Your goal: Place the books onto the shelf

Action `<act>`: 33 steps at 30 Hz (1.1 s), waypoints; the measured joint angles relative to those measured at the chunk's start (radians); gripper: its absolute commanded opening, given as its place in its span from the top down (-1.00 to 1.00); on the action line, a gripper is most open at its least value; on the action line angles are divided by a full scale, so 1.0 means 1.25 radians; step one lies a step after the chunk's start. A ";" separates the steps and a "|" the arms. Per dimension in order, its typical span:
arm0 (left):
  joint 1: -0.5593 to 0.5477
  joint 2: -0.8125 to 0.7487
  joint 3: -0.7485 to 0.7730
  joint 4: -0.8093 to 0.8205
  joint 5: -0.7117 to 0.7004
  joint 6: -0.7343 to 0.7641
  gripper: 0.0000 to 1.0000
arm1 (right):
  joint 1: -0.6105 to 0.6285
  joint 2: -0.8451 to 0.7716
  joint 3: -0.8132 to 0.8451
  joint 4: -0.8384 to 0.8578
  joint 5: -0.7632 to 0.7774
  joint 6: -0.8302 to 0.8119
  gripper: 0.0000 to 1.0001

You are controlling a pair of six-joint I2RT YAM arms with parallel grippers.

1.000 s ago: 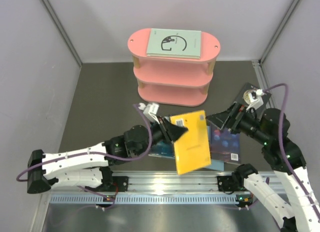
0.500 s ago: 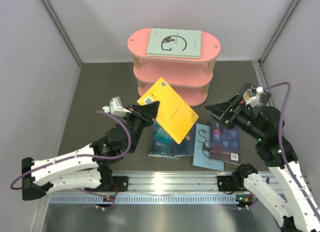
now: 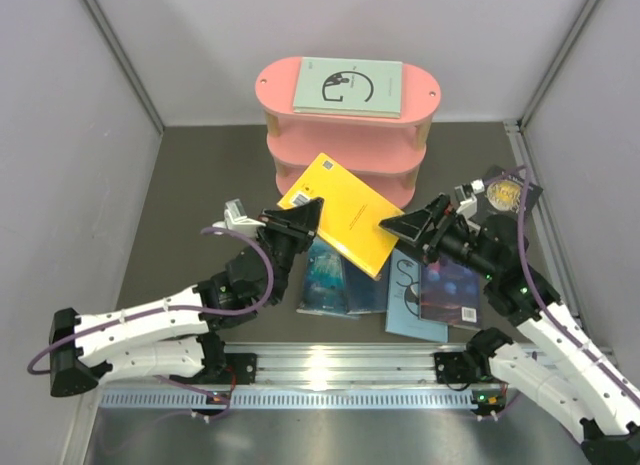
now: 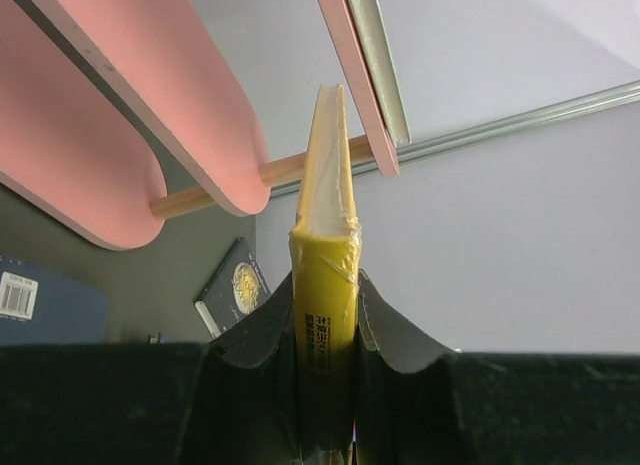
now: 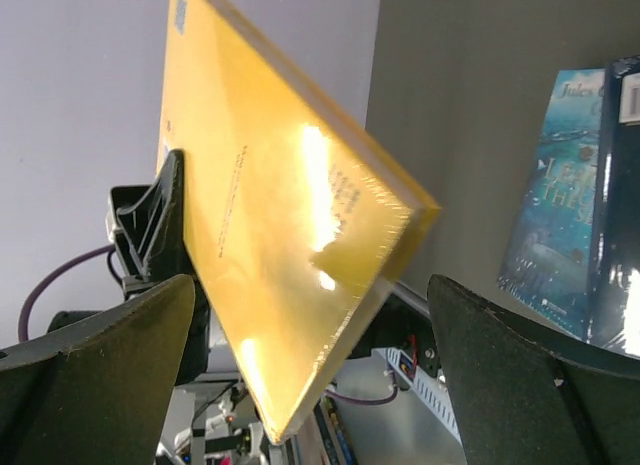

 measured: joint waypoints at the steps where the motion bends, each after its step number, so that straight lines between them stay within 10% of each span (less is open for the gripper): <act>1: 0.000 0.005 -0.001 -0.002 0.000 -0.010 1.00 | 0.016 0.006 0.000 0.013 0.007 0.003 -1.00; 7: 0.000 0.010 -0.013 -0.002 -0.005 -0.074 1.00 | 0.087 0.051 -0.008 0.081 0.051 0.017 -0.83; 16: 0.002 0.000 -0.033 -0.041 -0.021 -0.210 1.00 | 0.112 0.059 -0.029 0.160 0.100 0.086 0.97; 19: -0.001 -0.020 -0.036 -0.044 -0.006 -0.260 1.00 | 0.120 0.044 0.003 0.146 0.110 0.105 1.00; 30: -0.005 -0.141 0.009 -0.320 0.042 -0.208 -0.94 | 0.128 0.081 0.271 -0.133 0.182 -0.080 1.00; 33: -0.004 -0.215 0.015 -0.403 0.026 -0.190 -0.98 | 0.125 0.149 0.411 -0.203 0.199 -0.149 1.00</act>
